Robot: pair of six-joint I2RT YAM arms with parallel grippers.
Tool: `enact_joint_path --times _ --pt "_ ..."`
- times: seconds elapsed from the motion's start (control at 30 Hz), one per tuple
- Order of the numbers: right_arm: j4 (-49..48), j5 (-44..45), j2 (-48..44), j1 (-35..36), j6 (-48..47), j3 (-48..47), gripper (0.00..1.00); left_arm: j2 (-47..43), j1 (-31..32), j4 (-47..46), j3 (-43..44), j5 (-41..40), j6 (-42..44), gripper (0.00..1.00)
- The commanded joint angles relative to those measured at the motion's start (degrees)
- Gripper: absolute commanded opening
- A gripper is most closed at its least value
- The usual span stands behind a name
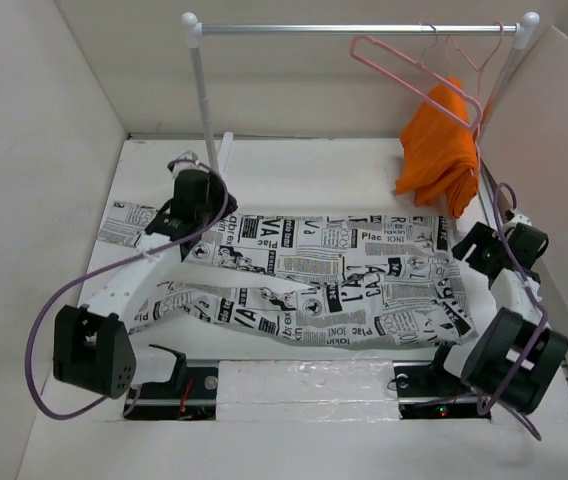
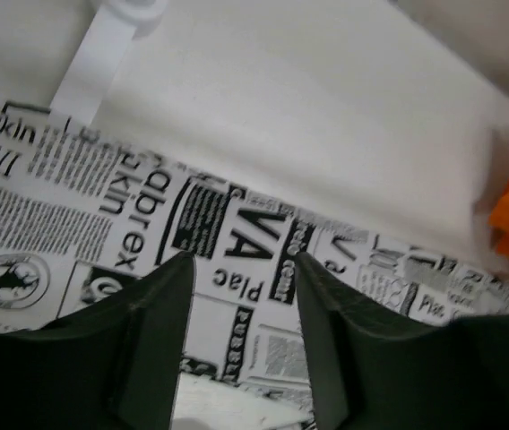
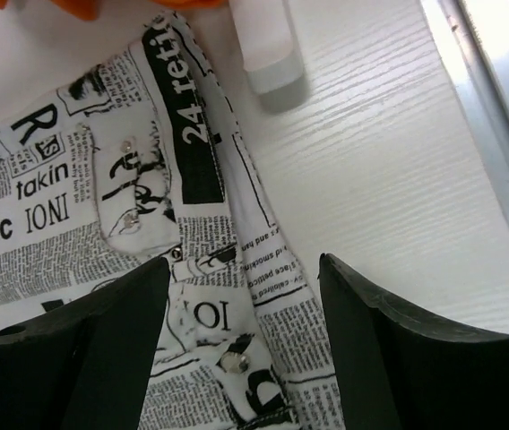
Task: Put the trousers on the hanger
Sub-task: Flatten out the trousers at the center of the board.
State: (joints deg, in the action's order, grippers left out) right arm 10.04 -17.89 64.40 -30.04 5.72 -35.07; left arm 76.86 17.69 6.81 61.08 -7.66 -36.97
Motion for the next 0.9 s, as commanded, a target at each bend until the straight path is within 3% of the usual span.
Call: enact_joint_path --times 0.0,0.13,0.27,0.4,0.53,0.63,0.67,0.73,0.87 --pt "-13.02 -11.62 7.71 -2.38 -2.11 0.97 0.73 -4.60 -2.14 -4.26 -9.47 6.06 -0.56 0.41" --pt "-10.40 -15.07 19.67 -2.92 -4.75 -4.04 0.74 -10.40 -2.14 -3.39 -16.15 5.99 1.37 0.39" --pt "-10.31 -17.26 24.98 -2.30 -5.01 -5.45 0.73 -12.26 -2.14 -1.63 -16.70 7.13 2.43 0.39" --pt "-11.96 -18.14 26.39 -0.55 -4.22 -5.10 0.64 -13.32 -2.14 -1.45 -16.52 6.96 2.43 0.39" --pt "-14.26 -22.27 28.41 -0.02 -2.99 -4.92 0.44 -12.88 -2.14 -1.45 -15.73 6.78 2.34 0.40" --pt "-14.61 -23.77 29.20 -0.02 -2.73 -5.45 0.24 -12.26 -2.14 -1.97 -15.55 7.40 2.34 0.40" --pt "-14.61 -23.86 28.42 -0.02 -2.55 -5.45 0.11 -12.00 -2.14 -1.89 -15.55 7.40 2.26 0.40" --pt "-14.79 -23.68 26.14 -0.71 -1.77 -5.27 0.00 -11.56 -2.14 -1.63 -15.46 7.31 2.25 0.40" --pt "-12.95 -17.63 15.95 -2.91 -0.27 -6.15 0.00 -11.03 -2.14 -0.66 -15.20 6.26 2.60 0.42"
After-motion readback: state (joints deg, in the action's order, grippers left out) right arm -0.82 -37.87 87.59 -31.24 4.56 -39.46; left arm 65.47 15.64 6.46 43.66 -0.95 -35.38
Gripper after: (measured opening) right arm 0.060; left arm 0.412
